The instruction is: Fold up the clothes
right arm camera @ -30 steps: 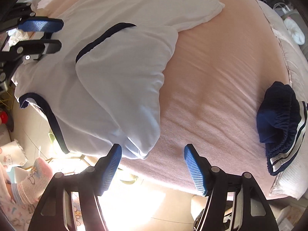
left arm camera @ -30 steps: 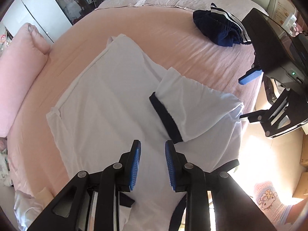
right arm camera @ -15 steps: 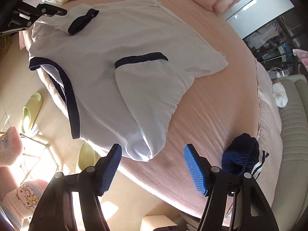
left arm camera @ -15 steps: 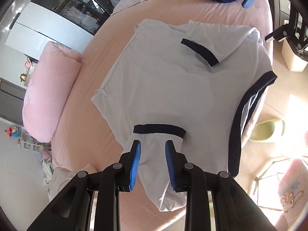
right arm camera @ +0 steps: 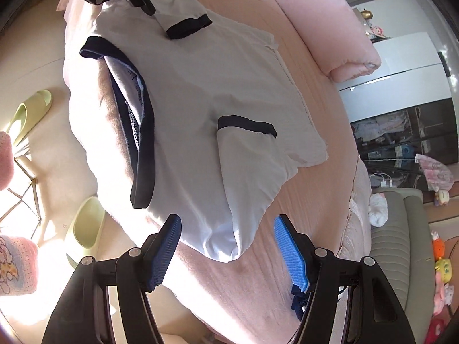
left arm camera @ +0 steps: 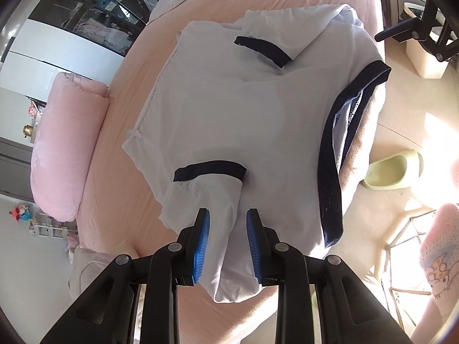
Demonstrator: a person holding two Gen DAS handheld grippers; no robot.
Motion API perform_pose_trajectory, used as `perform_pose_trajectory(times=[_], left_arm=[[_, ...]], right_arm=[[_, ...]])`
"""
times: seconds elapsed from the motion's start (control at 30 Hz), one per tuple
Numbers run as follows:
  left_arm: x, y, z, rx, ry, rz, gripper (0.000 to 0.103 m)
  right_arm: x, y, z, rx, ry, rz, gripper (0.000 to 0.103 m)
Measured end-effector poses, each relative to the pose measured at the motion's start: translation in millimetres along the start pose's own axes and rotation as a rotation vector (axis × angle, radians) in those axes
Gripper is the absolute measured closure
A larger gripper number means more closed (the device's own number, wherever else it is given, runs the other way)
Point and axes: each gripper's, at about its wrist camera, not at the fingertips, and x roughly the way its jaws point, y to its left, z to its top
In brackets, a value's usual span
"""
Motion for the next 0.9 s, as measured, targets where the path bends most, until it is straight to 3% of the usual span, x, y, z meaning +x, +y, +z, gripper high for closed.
perform_pose_trajectory(times=[0.07, 0.2, 0.4, 0.53, 0.77, 0.9], left_arm=[[-0.3, -7.9, -9.4, 0.019, -0.001, 0.021, 0.079], [2.7, -36.3, -27.6, 0.178, -0.009, 0.173, 0.068], [13.5, -85.1, -52.6, 0.507, -0.087, 0.469, 0.062], [20.5, -97.5, -64.2, 0.599, -0.145, 0.584, 0.046], [26.1, -95.5, -68.8, 0.582, -0.121, 0.569, 0.046], [12.3, -97.2, -67.4, 0.546, -0.117, 0.476, 0.045]], right_arm=[[4.6, 13.2, -2.3, -0.084, -0.015, -0.040, 0.036], [13.1, 36.0, -5.7, -0.229, -0.030, -0.153, 0.036], [26.2, 41.6, -12.2, -0.241, 0.006, -0.185, 0.033], [31.4, 44.9, -7.9, -0.277, 0.007, -0.240, 0.031], [39.4, 48.6, 6.0, -0.329, -0.026, -0.286, 0.031], [41.9, 46.2, 15.5, -0.330, -0.029, -0.287, 0.031]])
